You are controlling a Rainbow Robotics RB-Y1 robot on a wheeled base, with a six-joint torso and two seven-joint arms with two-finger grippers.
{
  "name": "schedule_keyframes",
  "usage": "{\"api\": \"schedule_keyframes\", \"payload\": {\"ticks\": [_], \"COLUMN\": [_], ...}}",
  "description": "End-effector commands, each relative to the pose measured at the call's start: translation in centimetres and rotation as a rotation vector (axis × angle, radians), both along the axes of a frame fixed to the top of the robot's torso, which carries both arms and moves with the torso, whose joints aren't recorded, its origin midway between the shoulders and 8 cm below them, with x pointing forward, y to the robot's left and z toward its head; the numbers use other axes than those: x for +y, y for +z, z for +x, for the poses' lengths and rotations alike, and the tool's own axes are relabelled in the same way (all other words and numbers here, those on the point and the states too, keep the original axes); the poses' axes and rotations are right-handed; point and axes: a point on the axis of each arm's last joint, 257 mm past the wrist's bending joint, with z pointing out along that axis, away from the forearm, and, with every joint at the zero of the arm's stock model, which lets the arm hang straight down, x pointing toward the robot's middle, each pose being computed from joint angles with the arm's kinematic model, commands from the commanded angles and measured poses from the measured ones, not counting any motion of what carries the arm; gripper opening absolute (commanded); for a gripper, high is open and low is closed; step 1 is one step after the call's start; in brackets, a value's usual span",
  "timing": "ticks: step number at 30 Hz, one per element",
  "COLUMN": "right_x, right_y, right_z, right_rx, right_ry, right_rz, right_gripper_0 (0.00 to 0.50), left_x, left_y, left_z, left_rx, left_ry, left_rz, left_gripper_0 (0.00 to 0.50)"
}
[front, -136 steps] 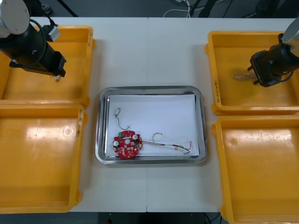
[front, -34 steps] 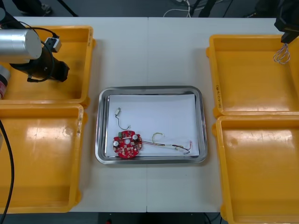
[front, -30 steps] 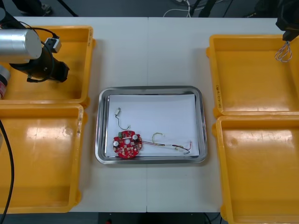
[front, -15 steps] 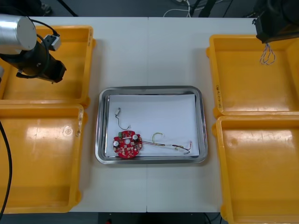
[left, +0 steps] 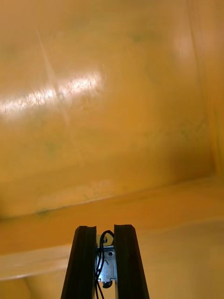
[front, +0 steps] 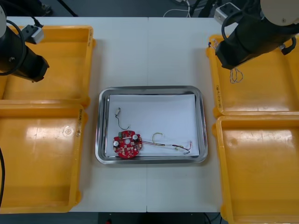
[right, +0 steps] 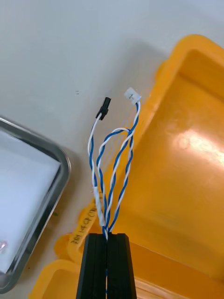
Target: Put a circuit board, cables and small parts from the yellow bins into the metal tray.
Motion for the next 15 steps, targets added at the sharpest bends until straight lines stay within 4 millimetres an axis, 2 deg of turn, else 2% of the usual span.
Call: {"api": "schedule_keyframes", "payload": {"ticks": [1, 7, 10, 15], "right_x": [2.4, 6.3, 7.9, 9.3], "right_y": [0.9, 0.8, 0.3, -1.0], "right_z": [-1.8, -3.8, -4.6, -5.5], "right_rx": [-0.017, 0.002, 0.011, 0.002], "right_ry": [0.138, 0.281, 0.335, 0.407], "right_rz": [-0.012, 0.03, 0.027, -0.059], "right_gripper_0": [0.0, 0.0, 0.0, 0.0], "left_x": [1.4, 0.1, -1.0, -3.2], "left_y": [2.5, 3.8, 3.7, 3.6], "left_z": [-1.4, -1.3, -1.3, -1.3], "left_rx": [-0.034, -0.095, -0.107, -0.124], "left_ry": [0.014, 0.016, 0.04, 0.064], "left_rz": [0.055, 0.047, 0.008, -0.029], "left_gripper_0": [0.0, 0.0, 0.0, 0.0]}}
